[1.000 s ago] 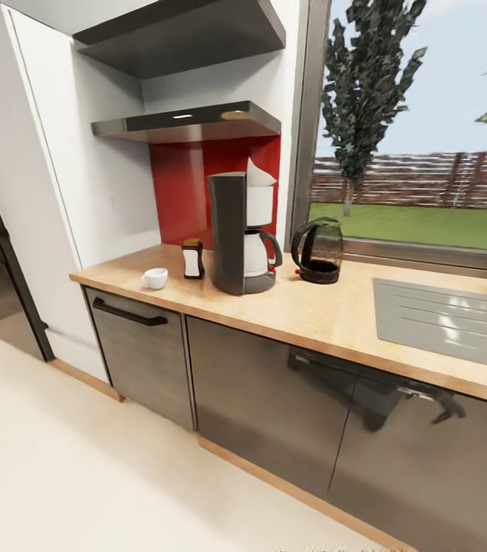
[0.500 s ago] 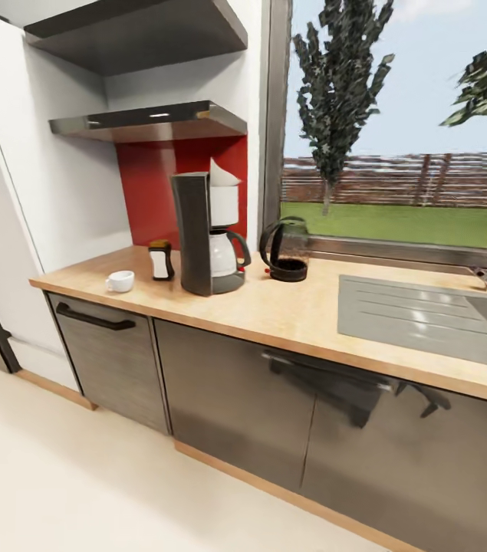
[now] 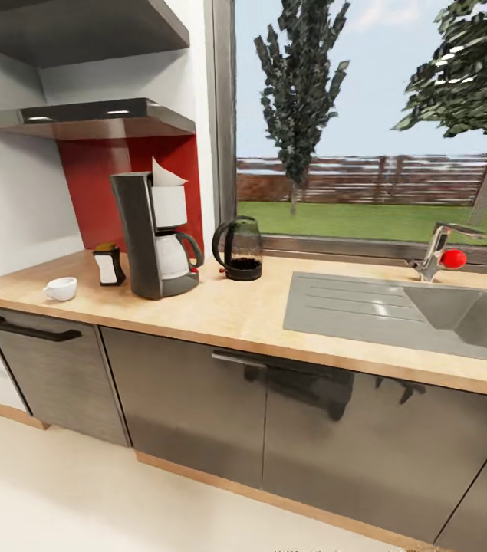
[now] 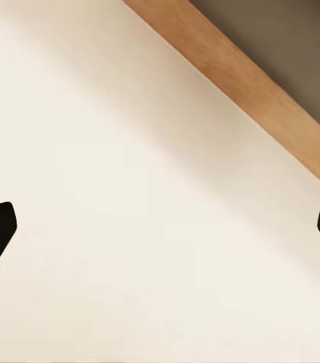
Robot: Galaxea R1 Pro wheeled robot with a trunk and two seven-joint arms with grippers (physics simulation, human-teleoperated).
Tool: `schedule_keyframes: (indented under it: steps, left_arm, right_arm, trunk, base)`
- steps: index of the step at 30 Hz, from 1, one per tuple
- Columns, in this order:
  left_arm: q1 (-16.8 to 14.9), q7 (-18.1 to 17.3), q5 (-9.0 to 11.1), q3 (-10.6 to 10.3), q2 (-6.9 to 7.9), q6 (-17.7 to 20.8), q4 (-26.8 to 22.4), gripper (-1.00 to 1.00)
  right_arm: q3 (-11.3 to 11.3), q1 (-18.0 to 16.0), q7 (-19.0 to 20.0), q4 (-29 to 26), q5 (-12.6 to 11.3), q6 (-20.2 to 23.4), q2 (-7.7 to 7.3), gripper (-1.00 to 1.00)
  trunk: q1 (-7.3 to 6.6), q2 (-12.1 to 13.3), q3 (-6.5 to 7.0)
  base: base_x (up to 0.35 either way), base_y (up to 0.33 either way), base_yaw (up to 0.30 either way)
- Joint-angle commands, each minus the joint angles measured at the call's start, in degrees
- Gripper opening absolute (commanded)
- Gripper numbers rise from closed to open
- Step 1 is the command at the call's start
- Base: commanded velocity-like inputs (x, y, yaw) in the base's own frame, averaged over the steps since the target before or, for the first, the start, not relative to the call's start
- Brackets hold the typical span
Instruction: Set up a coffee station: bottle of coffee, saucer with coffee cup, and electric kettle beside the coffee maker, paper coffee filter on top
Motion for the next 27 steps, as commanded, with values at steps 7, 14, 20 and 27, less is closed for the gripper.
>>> schedule_keyframes:
  steps: [7, 14, 20, 27]
  left_arm:
    - [0.0, -0.4, 0.4, 0.1, 0.01, 0.0, 0.1, 1.00]
    - [0.0, -0.4, 0.3, 0.0, 0.01, 0.0, 0.1, 1.00]
    - [0.0, -0.4, 0.3, 0.0, 0.01, 0.0, 0.1, 1.00]
    - [0.0, -0.4, 0.3, 0.1, 0.01, 0.0, 0.1, 1.00]
  right_arm:
    - [0.5, -0.1, 0.2, 0.2, -0.3, -0.4, 0.03, 1.00]
    - [0.5, -0.1, 0.1, 0.2, -0.3, -0.4, 0.08, 1.00]
    - [0.6, -0.1, 0.1, 0.2, -0.2, -0.4, 0.10, 1.00]
    - [0.6, -0.1, 0.1, 0.2, -0.2, -0.4, 0.11, 1.00]
  trunk:
    - [-0.01, 0.0, -0.06]
    - [-0.01, 0.0, -0.06]
    - [-0.01, 0.0, -0.06]
    - [-0.01, 0.0, -0.06]
  base:
    - [0.000, -0.015, -0.274]
    - [0.000, -0.268, -0.033]
    - [0.000, -0.302, -0.014]
    - [0.000, -0.080, -0.231]
